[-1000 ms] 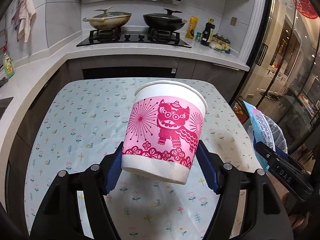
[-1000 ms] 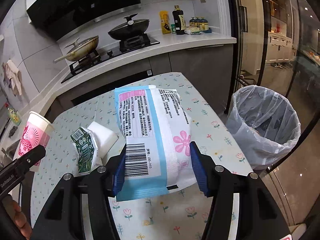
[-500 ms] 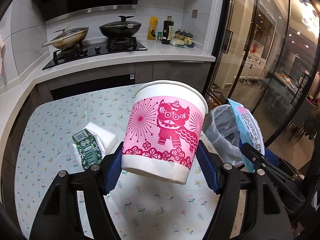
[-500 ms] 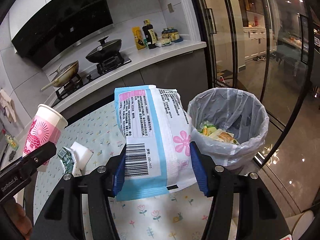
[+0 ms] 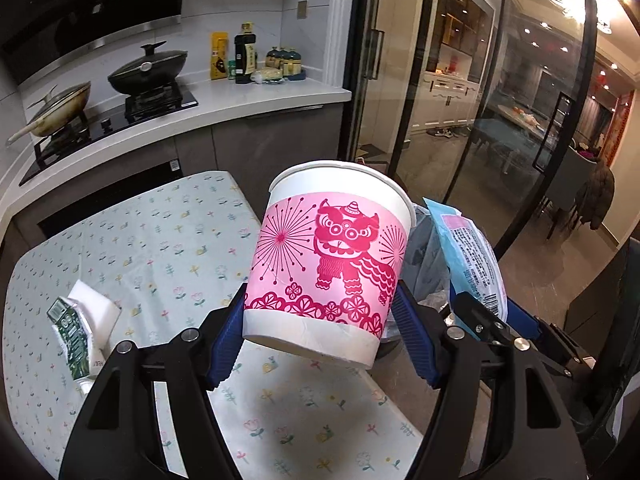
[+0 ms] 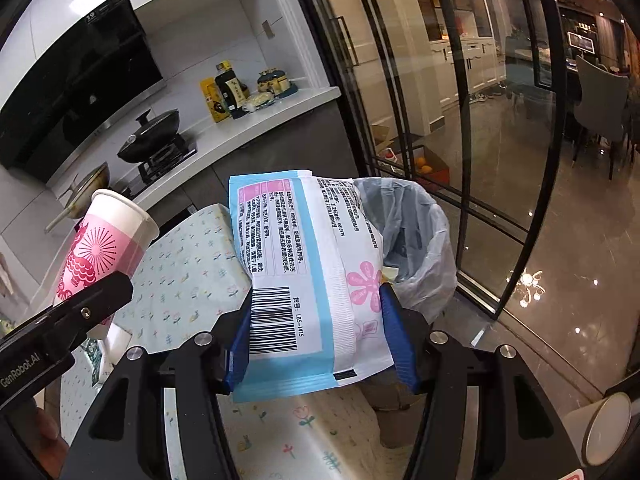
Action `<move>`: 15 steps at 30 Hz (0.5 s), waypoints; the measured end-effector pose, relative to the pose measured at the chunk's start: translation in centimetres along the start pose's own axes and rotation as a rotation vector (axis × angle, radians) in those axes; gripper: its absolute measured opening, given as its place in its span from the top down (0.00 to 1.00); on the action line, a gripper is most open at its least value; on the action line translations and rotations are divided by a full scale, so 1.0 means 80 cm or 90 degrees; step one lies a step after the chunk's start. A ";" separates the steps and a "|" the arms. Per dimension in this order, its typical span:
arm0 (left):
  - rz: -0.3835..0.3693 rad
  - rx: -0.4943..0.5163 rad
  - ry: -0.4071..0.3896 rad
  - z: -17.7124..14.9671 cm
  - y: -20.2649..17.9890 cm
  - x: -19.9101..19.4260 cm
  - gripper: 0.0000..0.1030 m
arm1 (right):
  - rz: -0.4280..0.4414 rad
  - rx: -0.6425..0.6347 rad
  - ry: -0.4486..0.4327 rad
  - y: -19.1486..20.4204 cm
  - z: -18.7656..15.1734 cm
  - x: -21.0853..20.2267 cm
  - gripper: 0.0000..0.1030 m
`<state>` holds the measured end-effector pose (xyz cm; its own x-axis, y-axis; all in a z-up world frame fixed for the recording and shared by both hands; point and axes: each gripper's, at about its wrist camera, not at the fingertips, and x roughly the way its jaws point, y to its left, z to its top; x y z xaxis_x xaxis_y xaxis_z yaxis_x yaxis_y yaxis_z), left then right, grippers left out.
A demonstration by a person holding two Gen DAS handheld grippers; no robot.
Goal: Collect trash
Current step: 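Carry the cup and wipes pack over the trash bin and open both grippers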
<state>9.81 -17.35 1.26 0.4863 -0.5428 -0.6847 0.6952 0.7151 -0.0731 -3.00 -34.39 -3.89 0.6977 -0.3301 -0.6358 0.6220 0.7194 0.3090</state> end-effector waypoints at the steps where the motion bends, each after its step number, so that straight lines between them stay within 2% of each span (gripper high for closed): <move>1: -0.004 0.005 0.003 0.002 -0.007 0.005 0.36 | -0.003 0.003 0.000 -0.007 0.003 0.002 0.46; 9: -0.025 0.030 0.031 0.015 -0.055 0.057 0.36 | -0.021 0.029 0.006 -0.049 0.020 0.027 0.46; 15: -0.035 0.033 0.063 0.027 -0.068 0.103 0.36 | -0.032 0.046 0.017 -0.073 0.027 0.052 0.46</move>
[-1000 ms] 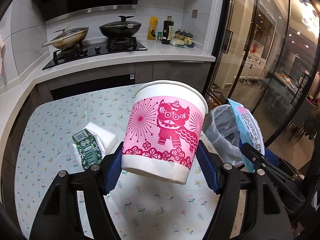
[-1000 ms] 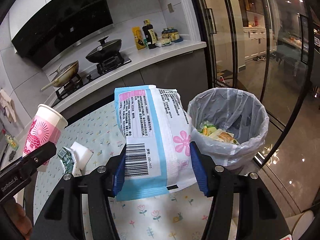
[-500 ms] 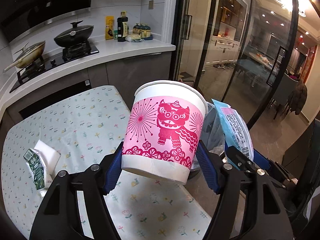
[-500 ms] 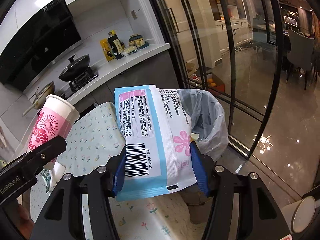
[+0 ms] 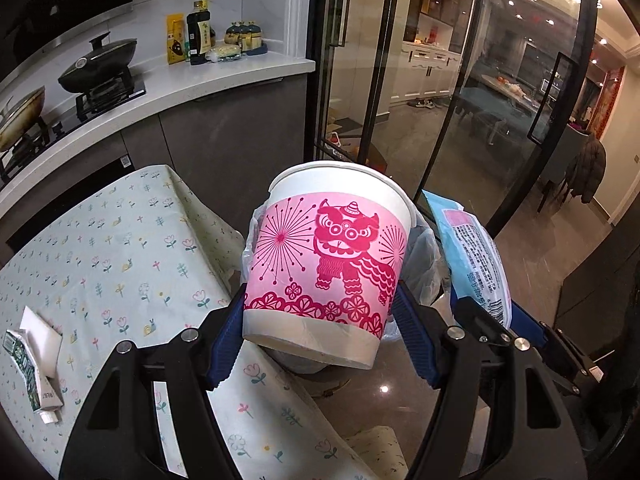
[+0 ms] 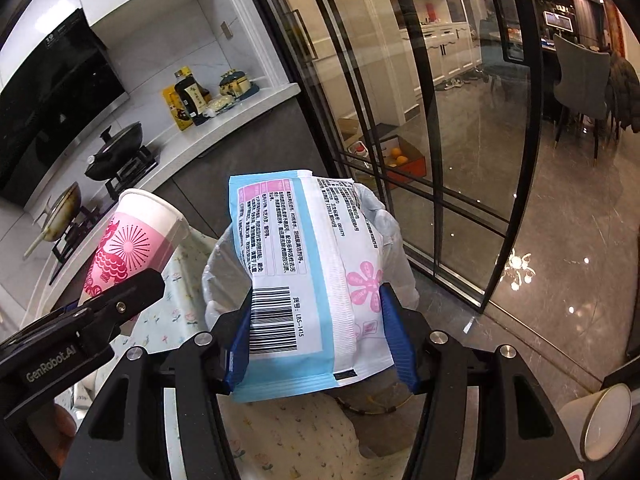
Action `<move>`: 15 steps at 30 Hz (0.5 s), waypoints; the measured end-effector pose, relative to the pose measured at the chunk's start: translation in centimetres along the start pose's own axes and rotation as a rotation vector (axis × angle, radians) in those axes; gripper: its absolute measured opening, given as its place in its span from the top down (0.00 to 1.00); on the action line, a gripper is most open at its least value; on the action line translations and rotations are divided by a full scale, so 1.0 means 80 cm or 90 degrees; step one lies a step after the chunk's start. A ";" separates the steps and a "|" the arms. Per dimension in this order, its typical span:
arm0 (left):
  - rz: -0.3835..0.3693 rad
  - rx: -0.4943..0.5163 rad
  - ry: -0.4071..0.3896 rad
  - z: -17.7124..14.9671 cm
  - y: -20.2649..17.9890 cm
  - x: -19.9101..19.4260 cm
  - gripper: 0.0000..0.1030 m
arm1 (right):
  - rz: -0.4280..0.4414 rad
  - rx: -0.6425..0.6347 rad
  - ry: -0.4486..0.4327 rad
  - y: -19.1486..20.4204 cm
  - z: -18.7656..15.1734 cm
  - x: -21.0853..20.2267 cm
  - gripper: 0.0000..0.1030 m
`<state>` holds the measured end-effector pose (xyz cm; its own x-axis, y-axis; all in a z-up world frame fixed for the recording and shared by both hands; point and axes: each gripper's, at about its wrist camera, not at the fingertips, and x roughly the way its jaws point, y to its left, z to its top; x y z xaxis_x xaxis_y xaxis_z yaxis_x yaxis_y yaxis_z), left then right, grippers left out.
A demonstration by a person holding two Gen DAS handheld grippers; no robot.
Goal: Collect trash
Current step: 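Carry the cup and wipes pack over the trash bin and open both grippers, then move both tools back over the table toward the green carton and sponge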
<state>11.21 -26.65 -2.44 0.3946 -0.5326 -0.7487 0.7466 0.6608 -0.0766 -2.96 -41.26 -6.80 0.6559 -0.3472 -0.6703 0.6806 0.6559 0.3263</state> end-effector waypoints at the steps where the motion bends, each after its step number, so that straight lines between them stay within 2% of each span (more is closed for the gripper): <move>1: -0.001 -0.002 0.004 0.003 -0.001 0.005 0.36 | -0.002 0.002 0.002 -0.002 0.001 0.004 0.46; 9: -0.019 -0.020 0.024 0.028 -0.001 0.044 0.34 | -0.009 0.008 0.014 -0.013 0.010 0.031 0.46; 12: -0.011 -0.021 0.017 0.033 -0.001 0.047 0.27 | -0.009 0.009 0.018 -0.015 0.012 0.039 0.46; 15: -0.007 -0.024 0.014 0.037 0.002 0.048 0.25 | -0.008 0.005 0.022 -0.012 0.015 0.047 0.46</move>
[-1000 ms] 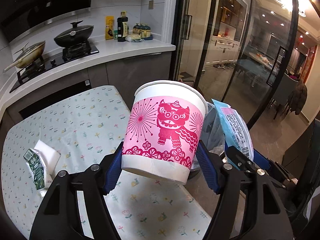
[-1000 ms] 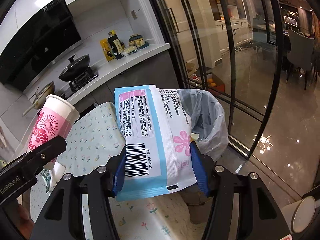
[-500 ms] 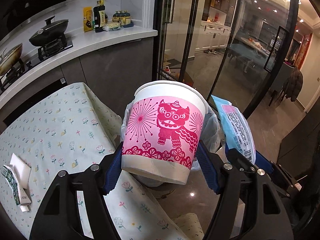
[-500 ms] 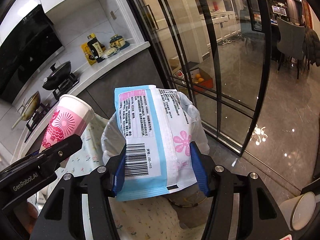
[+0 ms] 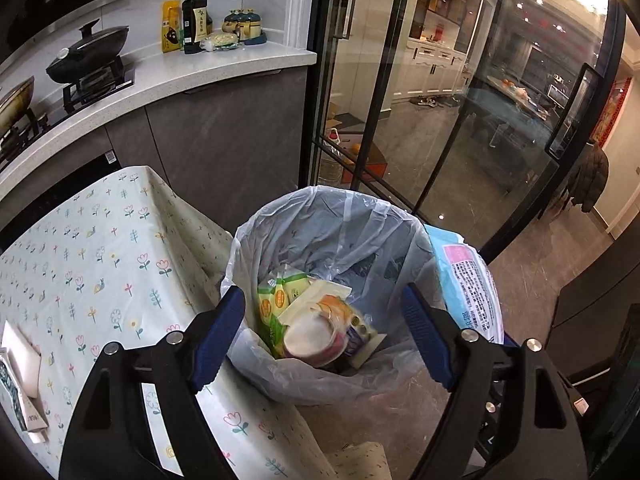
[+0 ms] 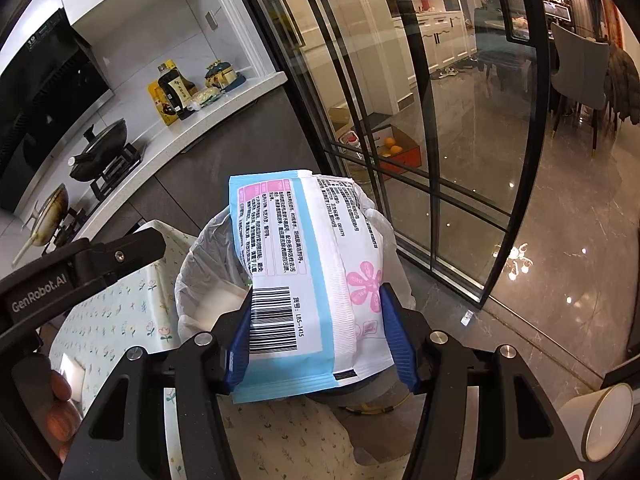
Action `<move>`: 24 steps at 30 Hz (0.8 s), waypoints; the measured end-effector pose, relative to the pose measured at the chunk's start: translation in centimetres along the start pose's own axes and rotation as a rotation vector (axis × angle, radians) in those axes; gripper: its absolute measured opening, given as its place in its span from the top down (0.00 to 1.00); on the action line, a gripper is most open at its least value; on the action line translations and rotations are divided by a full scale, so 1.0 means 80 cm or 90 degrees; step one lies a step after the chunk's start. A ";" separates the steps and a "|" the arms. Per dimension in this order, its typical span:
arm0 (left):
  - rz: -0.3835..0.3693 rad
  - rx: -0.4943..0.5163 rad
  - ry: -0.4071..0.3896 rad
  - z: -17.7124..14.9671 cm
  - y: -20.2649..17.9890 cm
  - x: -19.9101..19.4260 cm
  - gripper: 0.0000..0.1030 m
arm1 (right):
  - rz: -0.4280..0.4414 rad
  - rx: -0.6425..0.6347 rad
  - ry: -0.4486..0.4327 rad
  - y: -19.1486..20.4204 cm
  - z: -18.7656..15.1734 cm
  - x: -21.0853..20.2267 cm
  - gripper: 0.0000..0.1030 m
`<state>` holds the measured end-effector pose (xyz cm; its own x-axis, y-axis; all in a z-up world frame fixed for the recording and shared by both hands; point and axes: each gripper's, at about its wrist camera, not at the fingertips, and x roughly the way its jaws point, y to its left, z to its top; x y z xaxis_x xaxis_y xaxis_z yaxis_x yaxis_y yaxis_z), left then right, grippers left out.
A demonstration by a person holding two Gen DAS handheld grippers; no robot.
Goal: Collect trash
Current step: 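Move both tools back over the table toward the green carton and sponge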
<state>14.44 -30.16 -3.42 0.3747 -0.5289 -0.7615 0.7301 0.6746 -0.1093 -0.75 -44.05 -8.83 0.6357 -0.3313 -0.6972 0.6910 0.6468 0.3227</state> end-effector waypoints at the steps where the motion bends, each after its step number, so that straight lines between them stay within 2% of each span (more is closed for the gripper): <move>1: 0.002 -0.002 -0.001 0.001 0.001 0.000 0.24 | 0.001 -0.002 0.000 0.001 0.000 0.001 0.46; 8: 0.016 -0.038 -0.013 -0.001 0.027 -0.012 0.22 | 0.012 -0.014 0.009 0.018 0.008 0.016 0.43; 10: 0.024 -0.047 -0.018 -0.002 0.036 -0.017 0.18 | 0.016 -0.019 0.008 0.026 0.010 0.020 0.42; 13: 0.036 -0.055 -0.027 -0.003 0.046 -0.026 0.18 | 0.017 -0.026 0.009 0.037 0.012 0.027 0.35; 15: 0.039 -0.060 -0.030 -0.004 0.053 -0.030 0.18 | 0.021 -0.030 0.012 0.044 0.012 0.029 0.34; 24: 0.055 -0.078 -0.038 -0.014 0.078 -0.049 0.17 | 0.024 -0.045 0.003 0.062 0.003 0.011 0.31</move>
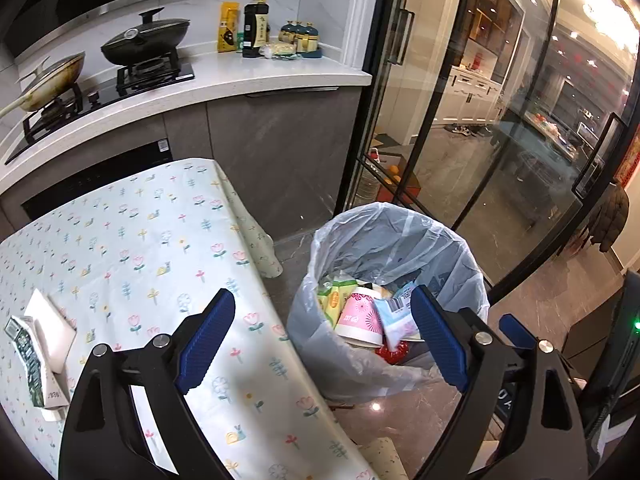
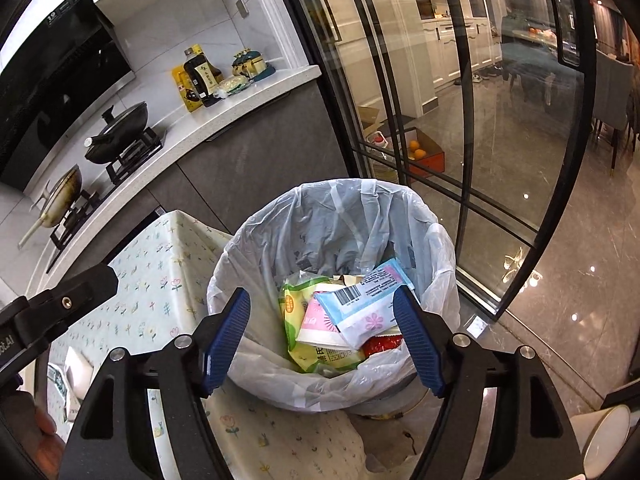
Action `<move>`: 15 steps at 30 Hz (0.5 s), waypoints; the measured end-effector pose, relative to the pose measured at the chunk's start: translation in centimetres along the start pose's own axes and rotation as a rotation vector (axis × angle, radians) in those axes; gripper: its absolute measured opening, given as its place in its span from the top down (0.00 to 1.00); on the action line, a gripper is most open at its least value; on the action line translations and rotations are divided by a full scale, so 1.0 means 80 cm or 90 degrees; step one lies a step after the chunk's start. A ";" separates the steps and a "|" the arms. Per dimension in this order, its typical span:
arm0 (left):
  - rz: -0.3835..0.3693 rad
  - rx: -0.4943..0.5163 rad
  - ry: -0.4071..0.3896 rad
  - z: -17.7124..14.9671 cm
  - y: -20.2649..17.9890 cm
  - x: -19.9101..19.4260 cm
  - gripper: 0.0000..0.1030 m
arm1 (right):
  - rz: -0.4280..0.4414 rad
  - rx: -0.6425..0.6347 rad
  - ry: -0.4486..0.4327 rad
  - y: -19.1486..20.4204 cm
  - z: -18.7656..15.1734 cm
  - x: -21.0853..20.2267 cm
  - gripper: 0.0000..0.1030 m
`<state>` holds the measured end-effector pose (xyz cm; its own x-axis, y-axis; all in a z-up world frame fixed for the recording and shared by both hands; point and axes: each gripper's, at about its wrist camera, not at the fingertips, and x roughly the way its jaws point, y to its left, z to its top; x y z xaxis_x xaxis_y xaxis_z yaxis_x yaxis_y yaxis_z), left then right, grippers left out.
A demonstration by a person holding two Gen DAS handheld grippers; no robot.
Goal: Collect trash
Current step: 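Move both tools back over the table toward the green carton and sponge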
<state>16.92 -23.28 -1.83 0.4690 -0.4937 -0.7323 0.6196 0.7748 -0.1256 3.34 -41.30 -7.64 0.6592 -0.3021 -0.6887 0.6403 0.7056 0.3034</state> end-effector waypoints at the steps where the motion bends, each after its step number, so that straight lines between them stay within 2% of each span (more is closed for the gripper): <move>1: 0.001 -0.002 -0.001 -0.002 0.003 -0.002 0.17 | 0.000 0.000 0.000 0.002 0.000 -0.003 0.31; 15: 0.037 -0.067 -0.024 -0.022 0.074 -0.054 0.14 | 0.026 -0.037 -0.006 0.057 -0.027 -0.040 0.30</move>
<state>17.46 -15.83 -0.56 0.5265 -0.4593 -0.7154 0.5217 0.8390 -0.1546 3.29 -35.76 -5.49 0.6875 -0.2781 -0.6708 0.5893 0.7535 0.2916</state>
